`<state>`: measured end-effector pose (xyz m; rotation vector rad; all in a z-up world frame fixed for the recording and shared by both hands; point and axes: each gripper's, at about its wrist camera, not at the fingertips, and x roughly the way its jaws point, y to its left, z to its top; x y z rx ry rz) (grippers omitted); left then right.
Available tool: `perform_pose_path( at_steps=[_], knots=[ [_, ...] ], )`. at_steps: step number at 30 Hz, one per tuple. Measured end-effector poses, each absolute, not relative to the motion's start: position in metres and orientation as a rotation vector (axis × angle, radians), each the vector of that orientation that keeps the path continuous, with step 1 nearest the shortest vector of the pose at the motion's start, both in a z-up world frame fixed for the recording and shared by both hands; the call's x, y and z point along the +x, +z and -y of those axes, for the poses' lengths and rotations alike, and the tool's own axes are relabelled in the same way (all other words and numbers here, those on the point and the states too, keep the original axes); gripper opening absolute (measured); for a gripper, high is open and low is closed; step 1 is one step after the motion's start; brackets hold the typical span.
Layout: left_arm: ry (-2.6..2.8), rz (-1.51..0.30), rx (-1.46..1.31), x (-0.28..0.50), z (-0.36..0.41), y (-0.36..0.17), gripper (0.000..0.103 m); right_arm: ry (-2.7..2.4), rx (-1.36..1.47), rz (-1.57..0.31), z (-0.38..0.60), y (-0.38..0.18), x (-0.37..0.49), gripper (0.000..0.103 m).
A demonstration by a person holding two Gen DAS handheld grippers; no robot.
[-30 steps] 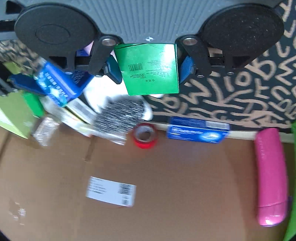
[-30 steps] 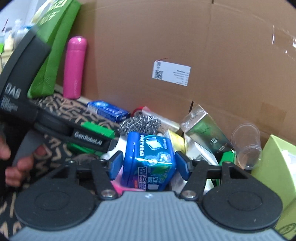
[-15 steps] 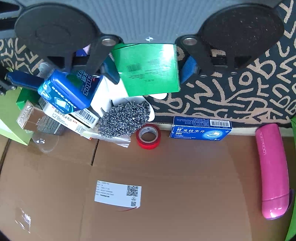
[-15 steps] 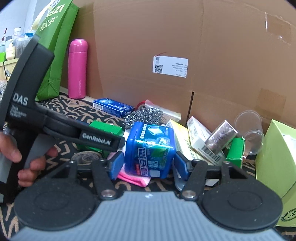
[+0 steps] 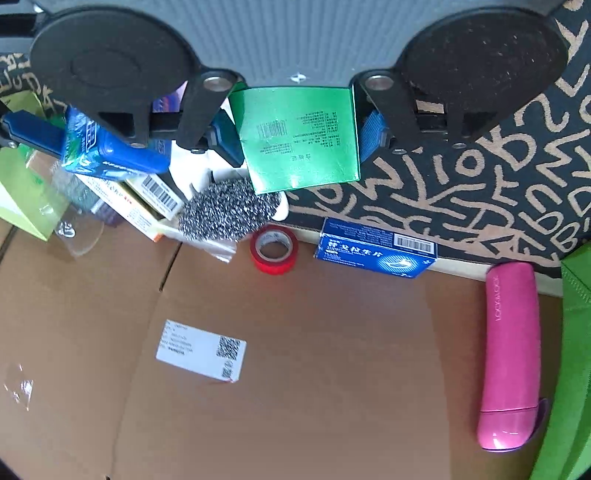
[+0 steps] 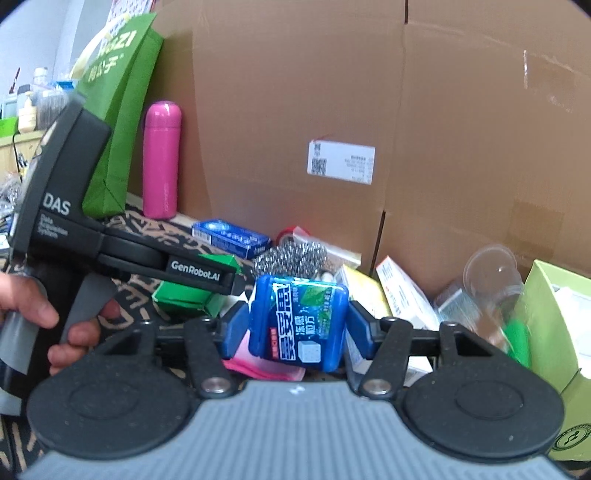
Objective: Organize objects
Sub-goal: 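Carry green card and blue box into the lime-green box and release both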
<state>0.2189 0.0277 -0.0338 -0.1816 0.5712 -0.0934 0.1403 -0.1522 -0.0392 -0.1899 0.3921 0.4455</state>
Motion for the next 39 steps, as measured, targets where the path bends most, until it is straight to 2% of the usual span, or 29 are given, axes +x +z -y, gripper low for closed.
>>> perform_pose_path(
  at_steps=[1,2,4,7,8,9,10,11,12,21,23,24,25,31,39],
  knots=[
    [-0.092,-0.568,-0.184,0.219,-0.028,-0.033,0.068,0.447,-0.188,-0.384,0.153,-0.037,0.139,0.048],
    [-0.091,-0.565,-0.185,0.218,-0.028,-0.033,0.068,0.446,-0.187,-0.373,0.153,-0.036,0.138,0.019],
    [-0.093,-0.559,-0.185,0.218,-0.027,-0.032,0.068,0.455,-0.164,-0.349,0.157,-0.030,0.136,0.011],
    [-0.096,-0.565,-0.179,0.218,-0.025,-0.034,0.068,0.430,-0.199,-0.365,0.158,-0.028,0.138,0.011],
    [-0.094,-0.570,-0.180,0.219,-0.025,-0.035,0.068,0.443,-0.175,-0.385,0.160,-0.029,0.141,0.012],
    [-0.091,-0.575,-0.183,0.219,-0.025,-0.036,0.068,0.446,-0.146,-0.387,0.162,-0.031,0.142,0.021],
    [-0.088,-0.577,-0.189,0.220,-0.026,-0.037,0.068,0.445,-0.146,-0.396,0.161,-0.032,0.143,0.042],
    [-0.084,-0.578,-0.198,0.220,-0.027,-0.037,0.068,0.436,-0.165,-0.397,0.158,-0.034,0.144,0.055],
    [-0.078,-0.578,-0.211,0.220,-0.028,-0.036,0.068,0.419,-0.182,-0.386,0.156,-0.036,0.142,0.073],
    [-0.082,-0.586,-0.286,0.220,-0.037,-0.034,0.068,0.409,-0.226,-0.395,0.137,-0.045,0.161,0.099],
    [-0.087,-0.586,-0.269,0.220,-0.034,-0.034,0.068,0.406,-0.237,-0.436,0.136,-0.052,0.171,0.095],
    [-0.087,-0.584,-0.261,0.220,-0.033,-0.034,0.068,0.408,-0.241,-0.467,0.136,-0.055,0.173,0.080],
    [-0.088,-0.581,-0.256,0.219,-0.032,-0.033,0.068,0.423,-0.234,-0.468,0.138,-0.055,0.172,0.078],
    [-0.097,-0.520,-0.236,0.209,-0.029,-0.025,0.068,0.428,-0.180,-0.424,0.150,-0.044,0.155,0.076],
    [-0.196,-0.482,-0.254,0.195,-0.009,-0.006,0.068,0.368,-0.093,-0.277,0.187,-0.008,0.132,0.075]
  ],
)
